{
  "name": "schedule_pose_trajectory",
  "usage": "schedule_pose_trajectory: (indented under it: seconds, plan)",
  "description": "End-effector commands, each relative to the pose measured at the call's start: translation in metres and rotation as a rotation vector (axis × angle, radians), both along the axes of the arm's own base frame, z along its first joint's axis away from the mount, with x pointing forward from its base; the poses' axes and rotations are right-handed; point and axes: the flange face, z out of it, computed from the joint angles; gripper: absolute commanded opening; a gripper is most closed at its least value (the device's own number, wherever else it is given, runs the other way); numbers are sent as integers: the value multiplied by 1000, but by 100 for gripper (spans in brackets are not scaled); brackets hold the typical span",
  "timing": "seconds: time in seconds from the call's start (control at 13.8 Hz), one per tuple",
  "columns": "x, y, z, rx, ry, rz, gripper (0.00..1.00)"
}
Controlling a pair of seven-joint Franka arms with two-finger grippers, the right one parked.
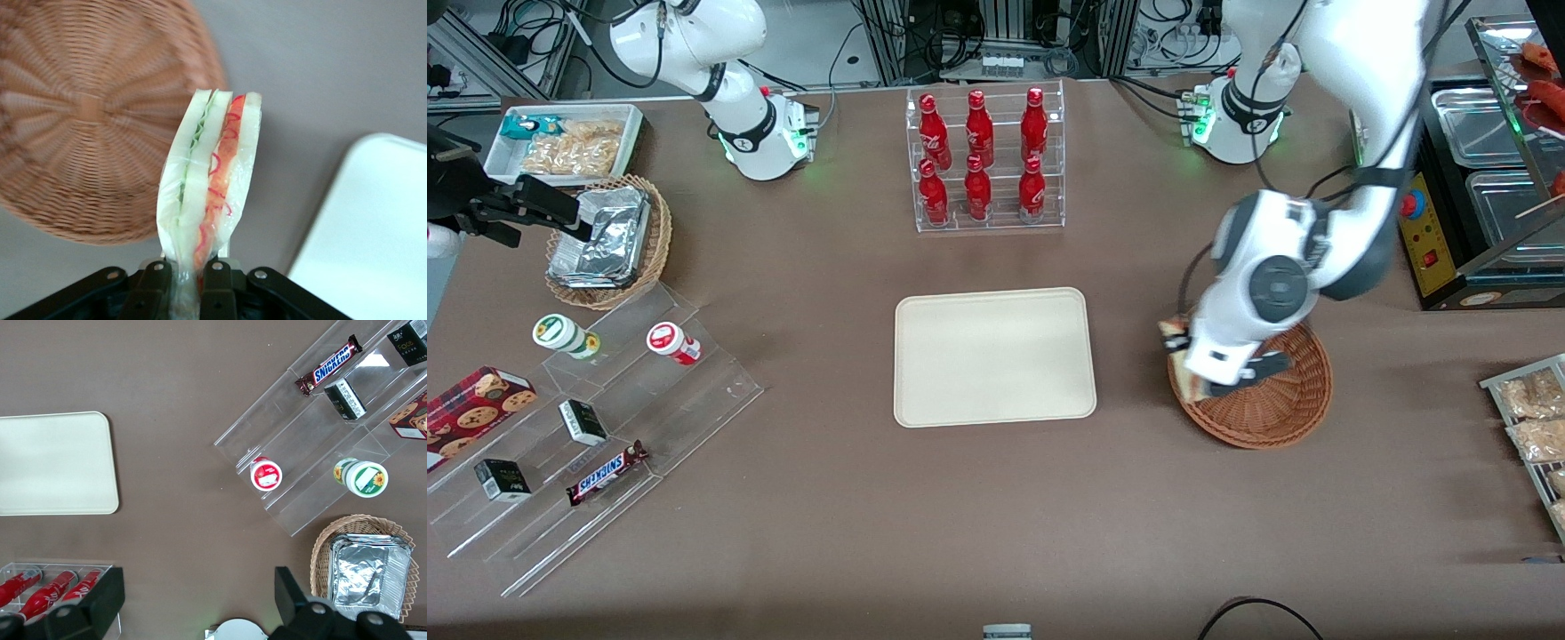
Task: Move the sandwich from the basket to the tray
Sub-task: 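Lift the sandwich out of the basket and carry it toward the tray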
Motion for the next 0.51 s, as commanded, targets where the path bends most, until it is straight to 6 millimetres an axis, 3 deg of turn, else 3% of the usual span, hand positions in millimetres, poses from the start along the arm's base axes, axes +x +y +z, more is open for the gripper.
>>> schedule_pose_trajectory:
  seconds: [0.0, 0.15, 0.44]
  plan:
    - [5, -66, -9, -6, -15, -98, 9]
    - [-4, -121, -24, 2, -26, -87, 9]
    - [-28, -211, -51, 6, -46, -73, 9]
